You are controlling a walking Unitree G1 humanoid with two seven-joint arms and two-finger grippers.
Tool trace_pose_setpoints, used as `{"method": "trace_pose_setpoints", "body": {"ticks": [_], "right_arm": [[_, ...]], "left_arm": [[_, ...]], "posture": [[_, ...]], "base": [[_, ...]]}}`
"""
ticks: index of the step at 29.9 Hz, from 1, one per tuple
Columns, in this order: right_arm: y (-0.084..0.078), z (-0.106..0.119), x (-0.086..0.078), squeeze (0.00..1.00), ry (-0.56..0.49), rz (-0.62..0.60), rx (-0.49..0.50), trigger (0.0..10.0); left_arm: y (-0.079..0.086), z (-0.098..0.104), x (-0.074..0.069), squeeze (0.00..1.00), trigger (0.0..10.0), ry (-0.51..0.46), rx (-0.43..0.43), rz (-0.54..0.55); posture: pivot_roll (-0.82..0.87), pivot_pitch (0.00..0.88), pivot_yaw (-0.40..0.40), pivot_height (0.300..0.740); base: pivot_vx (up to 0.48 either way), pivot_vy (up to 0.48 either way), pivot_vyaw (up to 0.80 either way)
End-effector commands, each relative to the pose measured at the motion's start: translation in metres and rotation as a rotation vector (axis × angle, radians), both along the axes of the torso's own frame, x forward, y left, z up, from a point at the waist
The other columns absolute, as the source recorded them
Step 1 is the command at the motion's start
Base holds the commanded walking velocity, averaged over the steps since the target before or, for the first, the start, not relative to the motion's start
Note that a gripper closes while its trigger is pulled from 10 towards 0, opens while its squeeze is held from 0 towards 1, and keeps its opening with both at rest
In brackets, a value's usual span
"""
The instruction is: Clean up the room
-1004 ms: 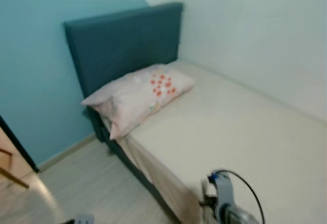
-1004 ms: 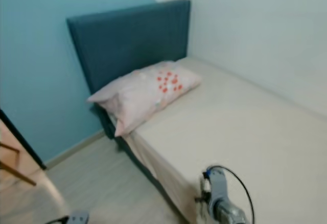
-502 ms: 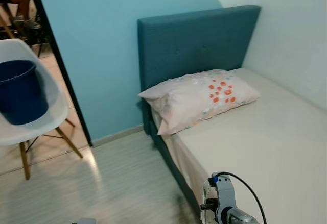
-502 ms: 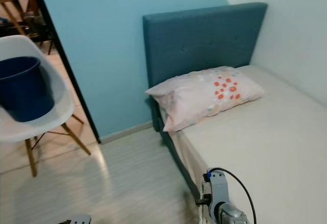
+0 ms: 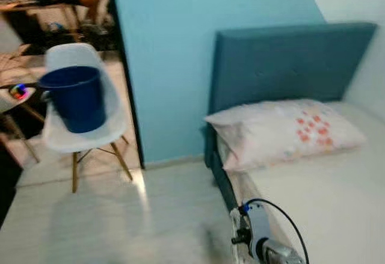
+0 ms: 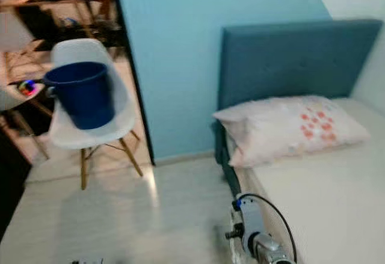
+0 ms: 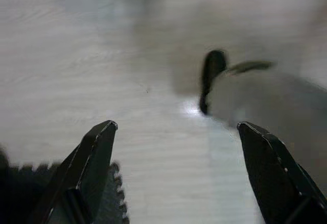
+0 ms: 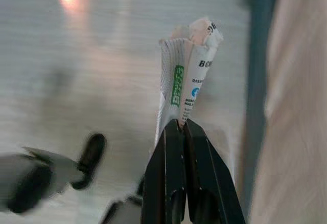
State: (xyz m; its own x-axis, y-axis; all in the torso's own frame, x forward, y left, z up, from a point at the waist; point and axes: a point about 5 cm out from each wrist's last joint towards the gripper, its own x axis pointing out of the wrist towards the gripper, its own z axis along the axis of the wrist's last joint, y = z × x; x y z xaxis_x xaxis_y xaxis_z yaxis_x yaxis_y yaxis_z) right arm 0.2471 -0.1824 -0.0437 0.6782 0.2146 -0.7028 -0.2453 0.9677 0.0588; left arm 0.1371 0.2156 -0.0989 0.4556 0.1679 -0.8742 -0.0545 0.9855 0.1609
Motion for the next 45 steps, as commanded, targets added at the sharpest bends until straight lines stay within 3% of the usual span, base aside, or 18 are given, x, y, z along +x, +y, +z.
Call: {"method": "trace_pose_setpoints", "body": {"ticks": [1, 11, 14, 16, 19, 26, 30, 40, 45], "right_arm": [[-0.005, -0.005, -0.007, 0.00, 0.023, -0.004, -0.012, 10.0], [-0.006, -0.006, -0.009, 0.00, 0.027, -0.009, -0.004, 10.0], [-0.002, -0.001, -0.003, 0.00, -0.003, 0.095, -0.065, 10.0], [-0.002, -0.001, -0.003, 0.00, -0.003, 0.095, -0.065, 10.0], [0.001, 0.004, 0.005, 0.00, -0.036, 0.160, -0.108, 10.0], [0.006, 0.013, 0.017, 0.00, -0.091, 0.187, -0.127, 10.0], [0.017, 0.028, 0.033, 0.00, -0.176, 0.232, -0.105, 10.0], [0.026, 0.049, 0.052, 0.00, -0.274, 0.301, -0.075, 10.0], [0.034, 0.060, 0.060, 0.00, -0.322, 0.361, -0.051, 10.0]], "left_arm": [[-0.001, 0.002, 0.006, 0.00, 10.0, -0.021, -0.007, 0.008], [-0.005, 0.006, 0.019, 0.00, 10.0, -0.060, -0.026, 0.003], [-0.008, 0.010, 0.030, 0.00, 10.0, -0.090, -0.047, -0.012], [-0.008, 0.010, 0.030, 0.00, 10.0, -0.090, -0.047, -0.012], [-0.012, 0.013, 0.037, 0.00, 10.0, -0.112, -0.061, -0.025], [-0.015, 0.015, 0.043, 0.00, 10.0, -0.133, -0.069, -0.032], [-0.017, 0.016, 0.044, 0.00, 10.0, -0.146, -0.078, -0.033], [-0.016, 0.017, 0.045, 0.00, 10.0, -0.153, -0.077, -0.041], [-0.020, 0.020, 0.053, 0.00, 10.0, -0.176, -0.082, -0.050]], "posture": [[-0.01, 0.000, -0.050, 0.740], [-0.01, 0.000, -0.044, 0.740], [-0.01, 0.000, -0.041, 0.740], [-0.01, 0.000, -0.041, 0.740], [-0.02, 0.000, -0.039, 0.740], [-0.01, 0.000, -0.038, 0.740], [-0.01, 0.000, -0.040, 0.740], [-0.01, 0.000, -0.035, 0.740], [-0.01, 0.000, -0.037, 0.740]], "base": [[0.000, 0.000, 0.77], [0.000, 0.000, 0.77], [0.000, 0.000, 0.77], [0.000, 0.000, 0.77], [0.099, 0.000, 0.68], [0.377, 0.000, 0.07], [0.480, 0.000, 0.00], [0.480, 0.000, 0.00], [0.480, 0.000, 0.80]]}}
